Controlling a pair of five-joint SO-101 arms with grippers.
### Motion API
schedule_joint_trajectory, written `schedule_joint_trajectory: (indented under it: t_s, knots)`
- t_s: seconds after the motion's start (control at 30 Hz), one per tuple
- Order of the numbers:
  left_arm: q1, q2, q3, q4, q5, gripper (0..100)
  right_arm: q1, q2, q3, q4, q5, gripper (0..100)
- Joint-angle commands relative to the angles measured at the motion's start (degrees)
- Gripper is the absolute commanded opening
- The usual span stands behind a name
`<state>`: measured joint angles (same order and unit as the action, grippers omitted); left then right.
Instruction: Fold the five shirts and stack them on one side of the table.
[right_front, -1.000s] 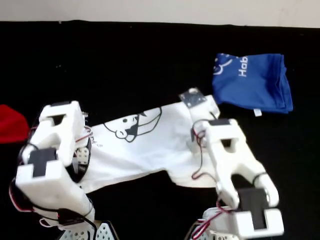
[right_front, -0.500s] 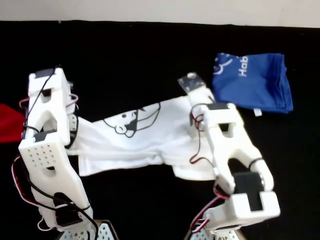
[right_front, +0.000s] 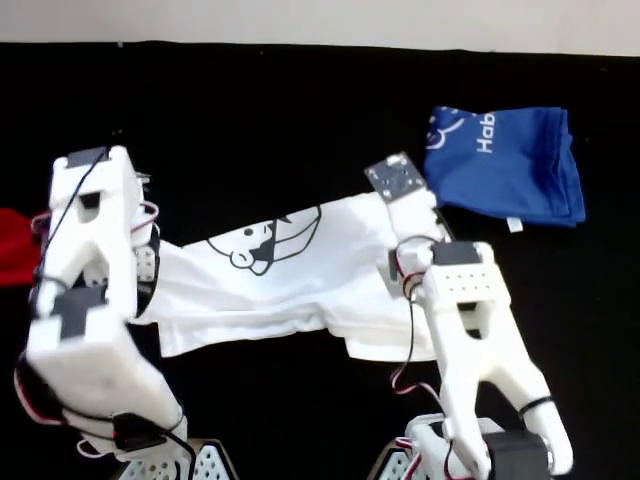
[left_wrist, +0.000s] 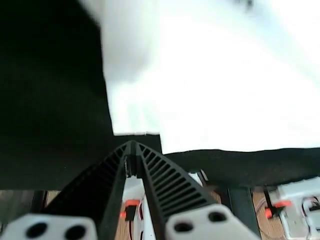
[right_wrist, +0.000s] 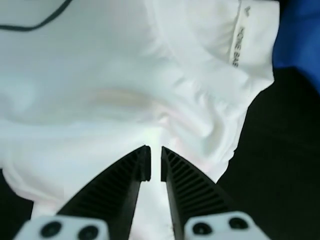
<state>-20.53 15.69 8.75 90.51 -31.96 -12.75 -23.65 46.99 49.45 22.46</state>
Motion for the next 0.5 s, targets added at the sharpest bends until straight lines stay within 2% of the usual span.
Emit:
schedule_joint_trajectory:
  t_s: [0.0, 0.1, 0.17, 0.27, 0.37, 0.47]
  knots:
    - [3.56, -12.09, 17.63, -12.4, 0.44, 1, 0.31, -3.47, 3.12, 0.22, 0.44, 5.1]
    - [7.16, -14.37, 27.82, -21.27, 0.7, 1, 0.48, -3.65, 7.43, -0.57, 0.53, 5.1]
    - [8.4, -15.52, 30.02, -22.68, 3.25, 1, 1.27, -3.12, 10.59, -2.77, 0.62, 5.1]
    - [8.57, -18.68, 28.44, -19.16, 6.15, 1, 5.05, -1.54, 13.93, -7.52, 1.67, 5.1]
    - [8.66, -24.48, 25.89, -12.84, 6.15, 1, 10.24, 1.63, 14.64, -10.07, 8.18, 5.1]
    - [8.66, -30.81, 25.36, -8.44, 6.07, 1, 15.25, 5.67, 12.88, -10.15, 11.43, 5.1]
